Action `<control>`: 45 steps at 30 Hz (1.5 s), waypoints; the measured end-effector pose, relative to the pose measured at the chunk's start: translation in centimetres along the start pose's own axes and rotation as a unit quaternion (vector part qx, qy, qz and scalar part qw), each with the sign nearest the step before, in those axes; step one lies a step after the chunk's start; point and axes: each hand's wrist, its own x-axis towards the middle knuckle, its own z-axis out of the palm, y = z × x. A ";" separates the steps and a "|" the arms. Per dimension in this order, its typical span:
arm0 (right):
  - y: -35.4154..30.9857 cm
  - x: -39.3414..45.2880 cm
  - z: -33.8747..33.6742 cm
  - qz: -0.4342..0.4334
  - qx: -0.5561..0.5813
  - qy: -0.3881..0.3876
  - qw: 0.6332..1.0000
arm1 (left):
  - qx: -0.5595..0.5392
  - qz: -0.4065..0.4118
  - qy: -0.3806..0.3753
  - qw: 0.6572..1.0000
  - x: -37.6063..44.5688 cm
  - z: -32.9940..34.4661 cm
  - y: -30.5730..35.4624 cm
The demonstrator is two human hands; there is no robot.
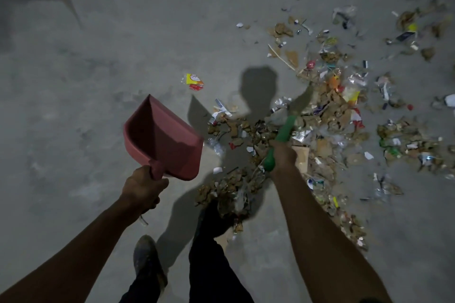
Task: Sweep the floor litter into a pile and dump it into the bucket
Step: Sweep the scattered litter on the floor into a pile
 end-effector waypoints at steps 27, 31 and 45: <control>2.9 -11.5 -3.7 -0.107 -0.189 -0.084 0.973 | -0.025 -0.002 0.001 1.000 -4.2 -4.3 -0.8; 3.7 -15.8 0.3 -0.137 -0.239 -0.192 0.942 | -0.014 0.013 0.013 1.000 -2.0 -6.8 0.4; -4.9 -12.4 15.8 -0.057 -0.364 -0.105 0.924 | -0.027 0.017 -0.064 0.997 13.7 -19.3 10.0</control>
